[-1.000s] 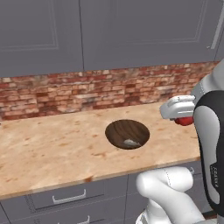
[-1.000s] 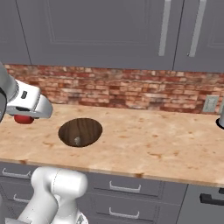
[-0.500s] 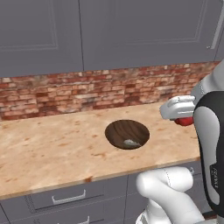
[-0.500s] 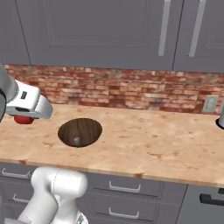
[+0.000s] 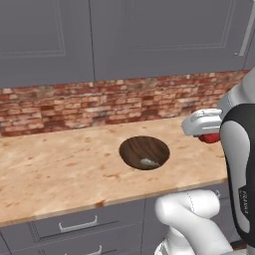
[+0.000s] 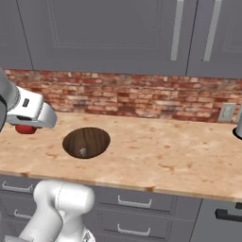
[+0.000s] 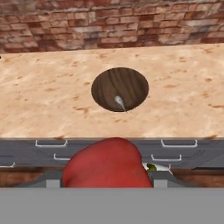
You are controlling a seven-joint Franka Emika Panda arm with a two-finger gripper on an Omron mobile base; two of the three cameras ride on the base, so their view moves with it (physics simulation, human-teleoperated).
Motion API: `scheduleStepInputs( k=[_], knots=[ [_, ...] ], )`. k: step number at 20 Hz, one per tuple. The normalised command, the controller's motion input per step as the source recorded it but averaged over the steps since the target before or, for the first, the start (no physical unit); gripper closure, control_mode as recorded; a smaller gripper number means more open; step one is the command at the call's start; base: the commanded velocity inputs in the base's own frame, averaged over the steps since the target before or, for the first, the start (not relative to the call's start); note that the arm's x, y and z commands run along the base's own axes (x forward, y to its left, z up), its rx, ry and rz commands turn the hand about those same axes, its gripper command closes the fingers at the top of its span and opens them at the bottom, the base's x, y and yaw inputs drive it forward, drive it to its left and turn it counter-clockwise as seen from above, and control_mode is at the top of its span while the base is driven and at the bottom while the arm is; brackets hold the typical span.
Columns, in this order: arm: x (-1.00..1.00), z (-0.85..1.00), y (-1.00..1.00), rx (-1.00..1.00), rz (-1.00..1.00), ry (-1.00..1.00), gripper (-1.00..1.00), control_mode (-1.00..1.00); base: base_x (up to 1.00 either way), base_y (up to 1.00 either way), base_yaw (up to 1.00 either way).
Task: Take the tangerine, fish, and bell pepper from the freezer and place them in the bowl on the counter.
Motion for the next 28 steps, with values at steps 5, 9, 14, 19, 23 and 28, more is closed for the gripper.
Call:
scheduleStepInputs(
  k=[5,9,14,19,23,28],
  knots=[
    [0.00,0.00,0.00,0.00,0.00,0.00,1.00,1.00,-0.26,-0.13,0.00],
    [0.00,0.00,0.00,0.00,0.00,0.00,1.00,1.00,0.00,-0.04,0.00],
    [0.00,-0.45,0.00,0.00,0.00,0.08,1.00,-1.00,0.00,0.00,0.00],
    [0.13,-0.76,0.00,0.00,0.00,0.07,1.00,-1.00,0.00,0.00,0.00],
    [0.45,-0.49,0.00,0.00,0.00,0.01,1.00,-1.00,0.00,0.00,0.00],
    [0.69,-0.40,0.00,0.00,0.00,0.02,1.00,-1.00,0.00,0.00,0.00]
  ],
)
